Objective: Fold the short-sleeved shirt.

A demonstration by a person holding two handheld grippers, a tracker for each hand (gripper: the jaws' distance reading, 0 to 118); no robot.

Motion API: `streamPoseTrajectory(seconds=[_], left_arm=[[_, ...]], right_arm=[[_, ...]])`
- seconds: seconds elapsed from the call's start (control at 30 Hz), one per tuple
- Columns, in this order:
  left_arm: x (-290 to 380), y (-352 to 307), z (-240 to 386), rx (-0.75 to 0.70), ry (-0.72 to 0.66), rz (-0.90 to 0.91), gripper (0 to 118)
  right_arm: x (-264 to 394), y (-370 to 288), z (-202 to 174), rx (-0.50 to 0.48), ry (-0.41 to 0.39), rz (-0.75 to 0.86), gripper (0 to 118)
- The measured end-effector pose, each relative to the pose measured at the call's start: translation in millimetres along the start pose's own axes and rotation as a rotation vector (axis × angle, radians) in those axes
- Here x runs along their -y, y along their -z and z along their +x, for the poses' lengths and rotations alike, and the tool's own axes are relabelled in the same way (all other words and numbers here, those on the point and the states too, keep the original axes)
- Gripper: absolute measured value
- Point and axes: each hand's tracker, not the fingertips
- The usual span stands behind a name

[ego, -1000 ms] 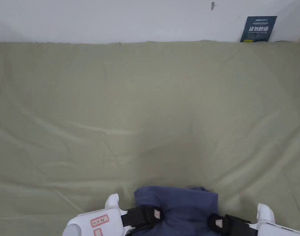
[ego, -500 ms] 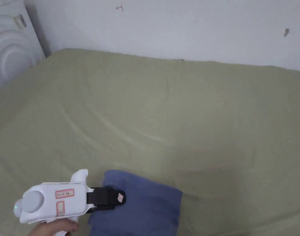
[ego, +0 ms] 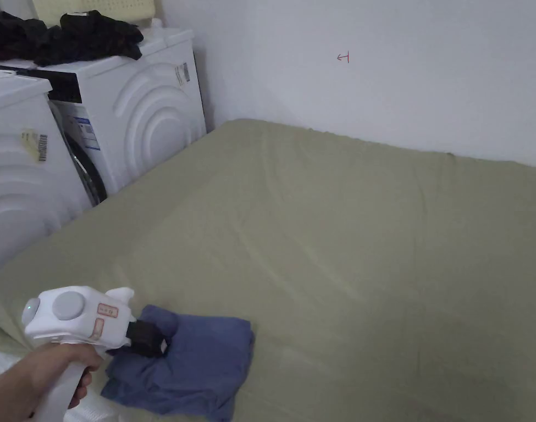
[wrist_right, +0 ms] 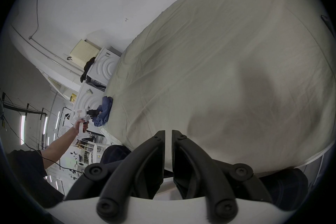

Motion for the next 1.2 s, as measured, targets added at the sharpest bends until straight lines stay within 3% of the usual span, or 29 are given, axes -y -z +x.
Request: streamPoseTrajectory(seconds=[0.03, 0.07, 0.1, 0.13, 0.27, 0.33, 0.4, 0.43, 0.5, 0.6, 0.77, 0.87, 0.93, 1.0, 1.2], left_arm=[[4, -1, -3, -0.022, -0.003, 0.024, 61], [11, -7, -5, -0.007, -0.011, 0.036, 100], [15, -16, -8, 0.005, -0.006, 0.065, 108], [17, -28, -11, 0.041, -0.004, 0.087, 106], [26, -86, -17, -0.078, 0.031, 0.134, 106], [34, -118, -8, -0.208, 0.01, 0.216, 100], [55, -143, 16, -0.314, 0.087, 0.33, 49], [69, -151, 37, -0.384, 0.17, 0.387, 31], [99, -165, 87, -0.405, 0.236, 0.482, 15], [147, -189, 169, -0.236, 0.31, 0.659, 11], [198, -211, 288, 0.019, 0.343, 0.962, 8], [204, -222, 346, 0.11, 0.4, 1.038, 8], [209, -221, 382, 0.076, 0.476, 1.166, 8], [207, -224, 413, 0.067, 0.563, 1.148, 8], [257, -257, 466, 0.049, 0.65, 1.22, 8]], right_arm=[[0, 0, -1, -0.005, 0.001, -0.001, 10], [0, -1, -3, -0.009, 0.0, -0.001, 10], [0, -1, -6, -0.009, -0.006, -0.002, 10], [-1, -2, -10, -0.008, -0.018, -0.004, 10], [-1, -11, -18, -0.024, -0.056, 0.01, 10], [1, -16, -22, -0.022, -0.068, 0.033, 10], [2, -22, -31, 0.022, -0.102, 0.069, 10], [1, -24, -38, 0.079, -0.134, 0.079, 9], [-1, -31, -54, 0.157, -0.225, 0.113, 10], [-10, -50, -88, 0.2, -0.373, 0.232, 9], [-35, -104, -160, 0.223, -0.519, 0.551, 10], [-53, -137, -199, 0.203, -0.598, 0.716, 10], [-66, -149, -220, 0.281, -0.668, 0.791, 10], [-75, -157, -236, 0.37, -0.728, 0.872, 10], [-78, -190, -256, 0.41, -0.623, 0.94, 11]])
